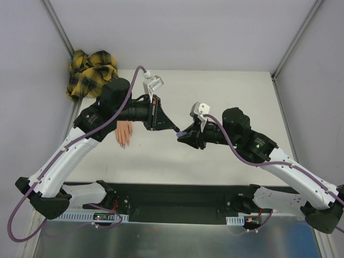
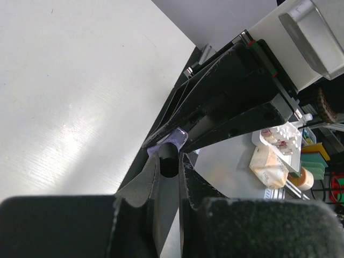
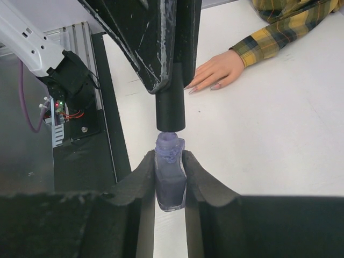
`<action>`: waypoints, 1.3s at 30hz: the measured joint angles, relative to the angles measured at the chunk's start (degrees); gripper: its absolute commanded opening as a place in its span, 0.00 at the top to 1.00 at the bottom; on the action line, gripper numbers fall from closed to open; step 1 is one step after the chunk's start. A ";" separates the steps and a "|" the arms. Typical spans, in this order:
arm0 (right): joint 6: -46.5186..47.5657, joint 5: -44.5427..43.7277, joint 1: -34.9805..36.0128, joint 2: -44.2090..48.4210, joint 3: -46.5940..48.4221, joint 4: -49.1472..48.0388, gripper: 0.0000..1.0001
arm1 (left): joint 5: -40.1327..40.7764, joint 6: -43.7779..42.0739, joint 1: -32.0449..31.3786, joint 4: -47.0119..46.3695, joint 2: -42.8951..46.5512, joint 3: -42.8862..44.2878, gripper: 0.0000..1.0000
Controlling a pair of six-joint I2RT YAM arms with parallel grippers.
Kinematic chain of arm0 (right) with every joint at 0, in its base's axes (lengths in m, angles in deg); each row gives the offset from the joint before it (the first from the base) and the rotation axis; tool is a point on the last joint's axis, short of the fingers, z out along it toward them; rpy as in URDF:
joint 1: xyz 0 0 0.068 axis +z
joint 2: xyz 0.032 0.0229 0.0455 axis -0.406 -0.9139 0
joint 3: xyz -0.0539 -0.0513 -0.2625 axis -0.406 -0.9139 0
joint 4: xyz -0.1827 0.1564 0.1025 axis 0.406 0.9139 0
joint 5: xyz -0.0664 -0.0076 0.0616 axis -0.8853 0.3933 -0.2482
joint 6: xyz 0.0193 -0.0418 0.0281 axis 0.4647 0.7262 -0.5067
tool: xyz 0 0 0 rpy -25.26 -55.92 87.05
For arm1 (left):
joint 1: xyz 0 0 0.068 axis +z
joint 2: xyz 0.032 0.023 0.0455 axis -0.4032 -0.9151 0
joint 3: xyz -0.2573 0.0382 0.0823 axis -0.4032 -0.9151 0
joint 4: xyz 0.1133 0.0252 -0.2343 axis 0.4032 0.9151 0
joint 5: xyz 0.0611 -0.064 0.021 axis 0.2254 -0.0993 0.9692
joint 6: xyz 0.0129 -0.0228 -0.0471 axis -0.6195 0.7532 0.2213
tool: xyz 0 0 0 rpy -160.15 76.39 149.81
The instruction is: Paint the nails
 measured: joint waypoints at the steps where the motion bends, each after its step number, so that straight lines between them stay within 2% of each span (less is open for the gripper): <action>1: 0.00 0.00 0.00 0.00 0.00 -0.02 1.00 | 0.07 0.00 0.00 0.02 0.00 0.02 1.00; 39: 0.04 -0.07 -0.13 1.18 -0.09 -0.13 1.00 | 7.67 -1.27 0.02 0.83 1.70 1.53 1.00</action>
